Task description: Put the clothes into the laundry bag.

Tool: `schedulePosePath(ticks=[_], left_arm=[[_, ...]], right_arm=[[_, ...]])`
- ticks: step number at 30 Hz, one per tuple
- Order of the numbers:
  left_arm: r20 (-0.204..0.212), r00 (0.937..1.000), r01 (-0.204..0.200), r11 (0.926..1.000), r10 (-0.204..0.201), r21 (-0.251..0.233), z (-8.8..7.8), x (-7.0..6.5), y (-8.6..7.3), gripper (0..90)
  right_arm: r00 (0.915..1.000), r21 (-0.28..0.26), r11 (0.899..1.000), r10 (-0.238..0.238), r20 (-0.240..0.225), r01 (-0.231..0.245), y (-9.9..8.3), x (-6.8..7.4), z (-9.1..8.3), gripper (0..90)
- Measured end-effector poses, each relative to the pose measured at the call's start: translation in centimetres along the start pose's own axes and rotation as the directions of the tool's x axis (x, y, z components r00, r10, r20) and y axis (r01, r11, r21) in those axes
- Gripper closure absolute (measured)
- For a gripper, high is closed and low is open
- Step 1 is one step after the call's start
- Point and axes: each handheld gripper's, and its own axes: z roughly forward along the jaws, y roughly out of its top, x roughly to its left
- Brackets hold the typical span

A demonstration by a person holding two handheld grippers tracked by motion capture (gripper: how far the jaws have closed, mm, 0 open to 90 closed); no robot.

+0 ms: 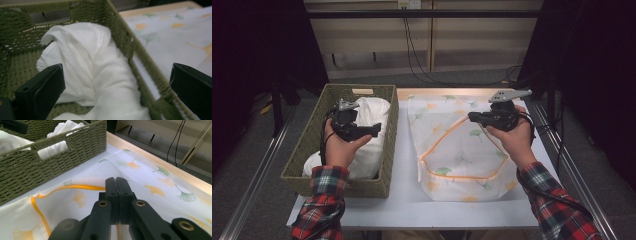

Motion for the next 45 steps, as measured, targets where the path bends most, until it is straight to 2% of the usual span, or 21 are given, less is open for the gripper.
schedulePosePath(ticks=[1, 2, 6, 7, 8, 9, 10, 11, 12, 18, 20, 27, 32, 36, 38, 39, 40, 43, 45], left_arm=[[0.000, 1.0000, 0.000, 1.0000, 0.000, 0.000, 0.0, 0.0, 0.0, 1.1], [-0.003, 1.0000, -0.006, 0.9996, 0.006, 0.026, 0.1, 0.2, -0.2, 1.1], [-0.016, 0.9999, -0.007, 0.9979, 0.008, 0.065, 0.8, 0.8, -0.7, 1.7], [-0.017, 0.9996, -0.021, 0.9959, 0.022, 0.088, 1.0, 1.0, -0.8, 1.7], [-0.025, 0.9997, -0.004, 0.9965, 0.006, 0.084, 1.3, 0.9, -1.0, 1.7], [-0.029, 0.9994, -0.012, 0.9933, 0.016, 0.115, 1.8, 1.0, -1.2, 1.6], [-0.029, 0.9994, -0.012, 0.9933, 0.016, 0.115, 1.8, 1.0, -1.2, 1.6], [-0.028, 0.9992, -0.024, 0.9906, 0.028, 0.135, 1.9, 1.1, -1.2, 1.6], [-0.027, 0.9996, -0.004, 0.9905, 0.007, 0.137, 2.4, 1.2, -1.4, 1.6], [-0.004, 0.9999, 0.011, 0.9871, -0.010, 0.160, 3.7, 1.0, -1.6, 1.6], [0.000, 1.0000, -0.001, 0.9825, 0.001, 0.186, 4.2, 0.9, -1.8, 1.6], [0.006, 1.0000, -0.009, 0.9784, 0.008, 0.207, 5.1, 0.5, -2.2, 1.9], [0.014, 0.9998, -0.013, 0.9715, 0.010, 0.237, 5.8, 0.4, -2.5, 1.7], [0.024, 0.9997, -0.013, 0.9713, 0.008, 0.237, 5.9, 0.4, -2.6, 1.9], [0.032, 0.9994, -0.017, 0.9671, 0.009, 0.254, 6.0, 0.4, -2.8, 2.1], [0.037, 0.9988, -0.041, 0.9575, 0.032, 0.286, 6.2, 0.2, -3.0, 2.2], [0.037, 0.9988, -0.041, 0.9575, 0.032, 0.286, 6.2, 0.2, -3.0, 2.8], [0.041, 0.9976, -0.066, 0.9475, 0.056, 0.313, 6.5, -0.2, -3.2, 4.7], [0.042, 0.9975, -0.067, 0.9448, 0.056, 0.321, 6.6, -0.1, -3.3, 6.5]], right_arm=[[1.0000, 0.000, 1.000, 0.000, 0.000, 0.000, 0.0, 0.0, 0.0, 89.4], [1.0000, 0.002, 1.000, -0.004, 0.000, 0.004, 0.0, 0.0, 0.0, 89.4], [1.0000, -0.003, 1.000, 0.003, 0.003, -0.003, 0.0, -0.2, -0.2, 89.4], [1.0000, -0.003, 1.000, 0.005, 0.004, -0.005, 0.0, -0.3, -0.2, 89.4], [1.0000, -0.003, 1.000, 0.005, 0.004, -0.005, 0.0, -0.3, -0.2, 89.4], [1.0000, -0.002, 1.000, 0.005, 0.003, -0.005, 0.0, -0.3, -0.2, 89.4], [1.0000, -0.002, 1.000, 0.005, 0.003, -0.005, 0.0, -0.3, -0.2, 89.4], [1.0000, -0.001, 1.000, 0.004, 0.003, -0.004, -0.1, -0.3, -0.2, 89.4], [1.0000, 0.003, 1.000, 0.003, 0.002, -0.003, -0.1, -0.3, -0.2, 89.4], [1.0000, 0.004, 1.000, 0.005, 0.003, -0.005, -0.1, -0.5, -0.3, 89.4], [1.0000, 0.004, 1.000, 0.009, 0.002, -0.009, -0.2, -0.6, -0.3, 89.4], [0.9999, 0.006, 1.000, 0.012, 0.001, -0.012, -0.3, -0.6, -0.3, 89.4], [0.9999, 0.011, 1.000, 0.011, 0.006, -0.011, -0.4, -0.7, -0.3, 89.4], [1.0000, 0.013, 1.000, 0.008, 0.001, -0.008, -0.5, -0.7, -0.2, 89.4], [0.9999, 0.014, 1.000, 0.013, -0.002, -0.013, -0.5, -0.7, 0.0, 89.4], [0.9999, 0.016, 1.000, 0.013, -0.002, -0.013, -0.5, -0.7, 0.0, 89.4], [0.9999, 0.016, 1.000, 0.013, -0.002, -0.013, -0.5, -0.7, 0.0, 89.4], [0.9999, 0.018, 1.000, 0.009, -0.004, -0.009, -0.5, -0.6, 0.1, 89.4], [0.9999, 0.019, 1.000, 0.011, -0.003, -0.011, -0.5, -0.6, 0.1, 89.4]])
